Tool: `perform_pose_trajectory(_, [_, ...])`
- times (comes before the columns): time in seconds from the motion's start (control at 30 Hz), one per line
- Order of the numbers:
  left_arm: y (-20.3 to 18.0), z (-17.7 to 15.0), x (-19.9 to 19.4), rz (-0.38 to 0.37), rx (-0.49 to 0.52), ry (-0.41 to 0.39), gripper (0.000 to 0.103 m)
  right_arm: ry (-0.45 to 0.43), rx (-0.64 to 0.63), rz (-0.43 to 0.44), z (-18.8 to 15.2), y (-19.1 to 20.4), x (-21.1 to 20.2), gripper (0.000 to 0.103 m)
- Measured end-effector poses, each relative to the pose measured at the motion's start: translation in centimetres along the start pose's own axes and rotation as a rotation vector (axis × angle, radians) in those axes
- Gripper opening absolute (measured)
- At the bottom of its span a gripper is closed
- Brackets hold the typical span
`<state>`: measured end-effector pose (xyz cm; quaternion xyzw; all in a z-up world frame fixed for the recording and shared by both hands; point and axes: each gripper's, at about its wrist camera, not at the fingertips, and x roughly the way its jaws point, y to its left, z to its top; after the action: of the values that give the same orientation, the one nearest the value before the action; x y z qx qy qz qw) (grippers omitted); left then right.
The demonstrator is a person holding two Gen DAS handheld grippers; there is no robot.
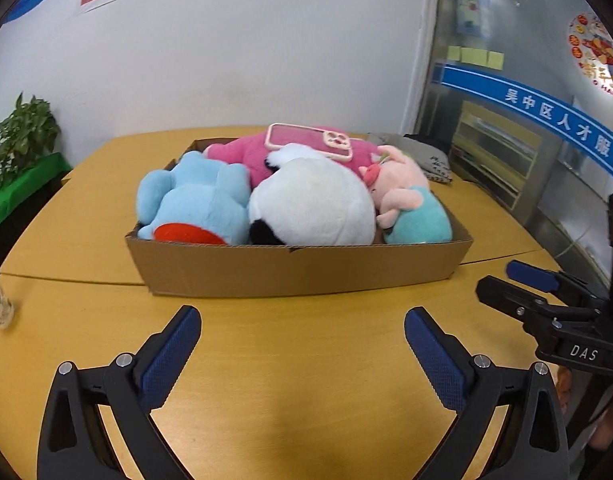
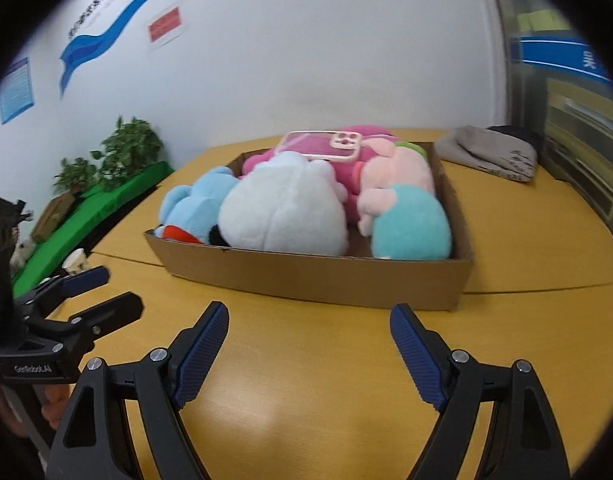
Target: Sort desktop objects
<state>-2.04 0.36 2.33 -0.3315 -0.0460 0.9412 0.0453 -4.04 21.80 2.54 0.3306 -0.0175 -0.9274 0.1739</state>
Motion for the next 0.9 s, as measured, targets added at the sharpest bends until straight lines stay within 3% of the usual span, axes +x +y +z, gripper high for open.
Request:
perform_pose_trajectory(0.37, [1.2, -0.5, 0.8, 0.067, -0.040, 0.021, 0.103, 0.020, -0.009, -0.069, 0.0, 0.6, 0.8, 0.083])
perform_pose_trajectory(0.57, [0.7, -1.3, 0.9, 0.062, -0.033, 0.021, 0.103, 0.001, -0.003, -0.132, -0.6, 1.1, 0.0, 0.083])
perform_pose_trajectory(0.9, [0.7, -1.8, -0.1, 0.073, -0.040, 0.009, 0.103, 0.011, -0.020, -0.151, -1.6, 1.9, -0.2, 0.083])
